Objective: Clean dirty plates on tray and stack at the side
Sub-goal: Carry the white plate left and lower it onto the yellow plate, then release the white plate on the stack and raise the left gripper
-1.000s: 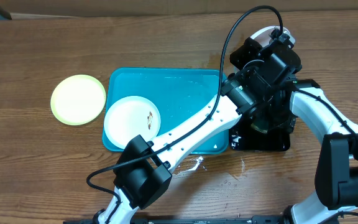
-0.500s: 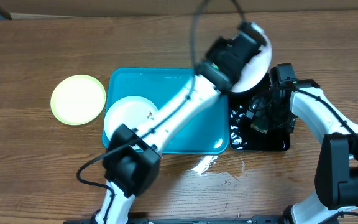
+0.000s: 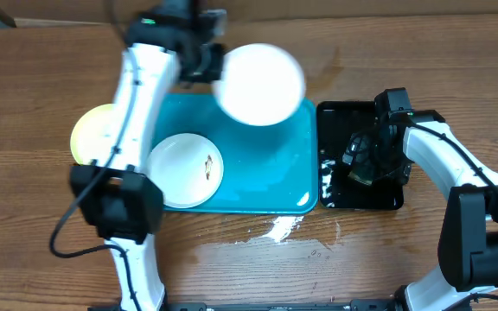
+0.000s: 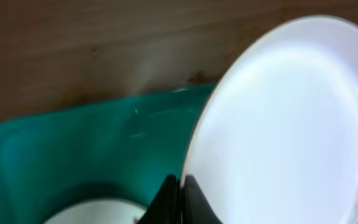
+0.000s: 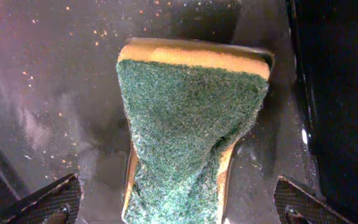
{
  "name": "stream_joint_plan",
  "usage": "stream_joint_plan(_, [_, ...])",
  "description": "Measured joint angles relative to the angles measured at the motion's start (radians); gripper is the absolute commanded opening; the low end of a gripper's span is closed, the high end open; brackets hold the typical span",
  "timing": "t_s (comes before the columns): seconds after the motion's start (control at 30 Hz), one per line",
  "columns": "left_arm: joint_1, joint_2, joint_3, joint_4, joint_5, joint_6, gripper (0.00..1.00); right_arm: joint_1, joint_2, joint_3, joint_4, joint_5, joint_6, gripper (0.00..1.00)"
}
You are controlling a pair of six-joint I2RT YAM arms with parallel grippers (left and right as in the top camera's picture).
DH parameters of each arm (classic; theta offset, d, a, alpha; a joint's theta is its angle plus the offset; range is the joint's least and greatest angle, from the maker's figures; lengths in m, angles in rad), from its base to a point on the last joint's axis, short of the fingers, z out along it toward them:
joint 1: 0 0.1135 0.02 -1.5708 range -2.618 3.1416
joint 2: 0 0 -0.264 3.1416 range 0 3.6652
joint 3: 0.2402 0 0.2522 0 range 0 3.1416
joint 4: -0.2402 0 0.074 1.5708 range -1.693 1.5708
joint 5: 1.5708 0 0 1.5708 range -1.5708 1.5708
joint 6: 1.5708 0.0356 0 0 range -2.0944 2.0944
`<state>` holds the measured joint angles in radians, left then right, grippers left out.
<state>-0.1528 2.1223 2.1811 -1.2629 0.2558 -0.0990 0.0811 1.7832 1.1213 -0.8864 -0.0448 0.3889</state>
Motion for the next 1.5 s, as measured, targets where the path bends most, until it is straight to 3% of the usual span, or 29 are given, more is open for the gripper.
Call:
stream_joint_plan(0.37, [0.346, 0.001, -0.003, -0.251, 0.009, -0.011, 0.04, 0.0, 0.0, 0.0, 0.0, 0.0, 0.0, 1.0])
stream_joint_plan(0.53, [0.459, 0.001, -0.009, -0.32, -0.086, -0.076, 0.04, 0.0, 0.0, 0.0, 0.0, 0.0, 0.0, 1.0])
stream_joint_plan(0.83, [0.617, 0.001, -0.085, -0.338, -0.255, -0.183, 0.04, 0.0, 0.0, 0.0, 0.0, 0.0, 0.0, 1.0])
stream_joint_plan(1.1, [0.697, 0.001, -0.188, -0.229, -0.248, -0.197, 0.04, 0.0, 0.0, 0.0, 0.001, 0.0, 0.0, 1.0])
stream_joint_plan(1.2, [0.696, 0.001, -0.214, -0.201, -0.237, -0.194, 0.14, 0.0, 0.0, 0.0, 0.001, 0.0, 0.0, 1.0])
stream_joint_plan(1.33, [0.696, 0.001, -0.218, -0.183, -0.227, -0.191, 0.59, 0.0, 0.0, 0.0, 0.001, 0.0, 0.0, 1.0])
stream_joint_plan(1.4, [0.696, 0.001, -0.218, -0.177, -0.225, -0.191, 0.62, 0.0, 0.0, 0.0, 0.0, 0.0, 0.0, 1.0])
stream_joint_plan(1.5, [0.696, 0.001, -0.218, -0.171, -0.218, -0.191, 0.59, 0.0, 0.0, 0.0, 0.0, 0.0, 0.0, 1.0])
